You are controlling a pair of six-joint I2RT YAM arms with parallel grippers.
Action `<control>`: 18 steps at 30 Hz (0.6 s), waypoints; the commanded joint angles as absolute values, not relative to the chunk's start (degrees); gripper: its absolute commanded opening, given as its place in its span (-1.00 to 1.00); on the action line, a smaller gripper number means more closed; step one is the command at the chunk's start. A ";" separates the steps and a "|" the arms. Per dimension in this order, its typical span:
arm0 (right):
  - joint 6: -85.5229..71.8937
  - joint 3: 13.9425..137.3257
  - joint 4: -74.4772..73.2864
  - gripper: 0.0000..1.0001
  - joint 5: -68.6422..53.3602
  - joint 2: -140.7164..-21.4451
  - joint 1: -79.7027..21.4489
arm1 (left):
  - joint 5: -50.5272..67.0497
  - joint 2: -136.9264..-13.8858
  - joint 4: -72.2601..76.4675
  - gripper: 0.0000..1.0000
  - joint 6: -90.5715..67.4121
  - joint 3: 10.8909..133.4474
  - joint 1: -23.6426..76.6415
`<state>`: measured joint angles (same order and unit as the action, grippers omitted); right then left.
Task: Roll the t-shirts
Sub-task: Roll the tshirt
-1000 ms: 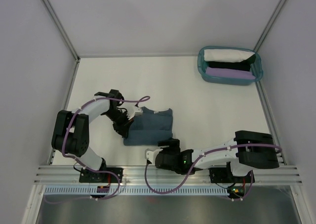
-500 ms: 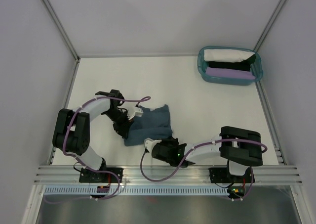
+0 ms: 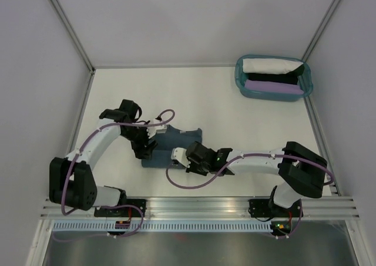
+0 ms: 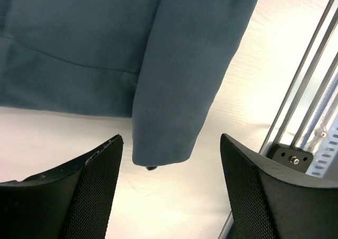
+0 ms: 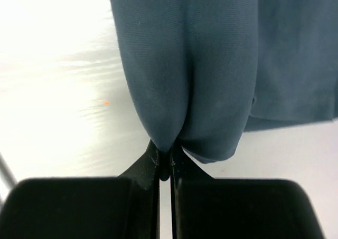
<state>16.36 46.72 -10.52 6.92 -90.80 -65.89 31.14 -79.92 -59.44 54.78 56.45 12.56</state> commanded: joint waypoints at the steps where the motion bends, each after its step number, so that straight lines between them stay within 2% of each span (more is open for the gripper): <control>1: 13.63 49.83 -13.71 -0.99 -12.72 -90.08 -62.94 | 31.64 -73.24 -59.24 0.59 58.62 57.13 12.30; 8: 5.38 46.68 -7.49 -0.99 -30.03 -90.70 -58.63 | 30.59 -67.33 -59.24 0.64 61.25 54.94 12.22; 9: 4.32 45.36 -6.60 -0.99 -30.93 -90.18 -58.28 | 30.76 -67.15 -59.15 0.74 62.48 54.41 12.30; 10: 3.09 44.57 -5.55 -0.99 -32.16 -89.74 -57.49 | 30.85 -67.06 -59.15 0.99 63.01 53.88 12.57; 14: -5.08 38.60 6.98 -1.00 -38.74 -87.10 -54.24 | 30.50 -66.89 -56.88 0.99 64.68 51.34 13.71; 18: -8.61 34.98 11.07 -0.99 -45.07 -86.40 -51.25 | 29.27 -67.06 -54.32 0.99 66.18 48.96 15.55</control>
<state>-3.66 36.42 3.05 -35.79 -87.90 -52.56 29.82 -67.72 -57.60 61.76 50.35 14.59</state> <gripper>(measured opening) 0.030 0.994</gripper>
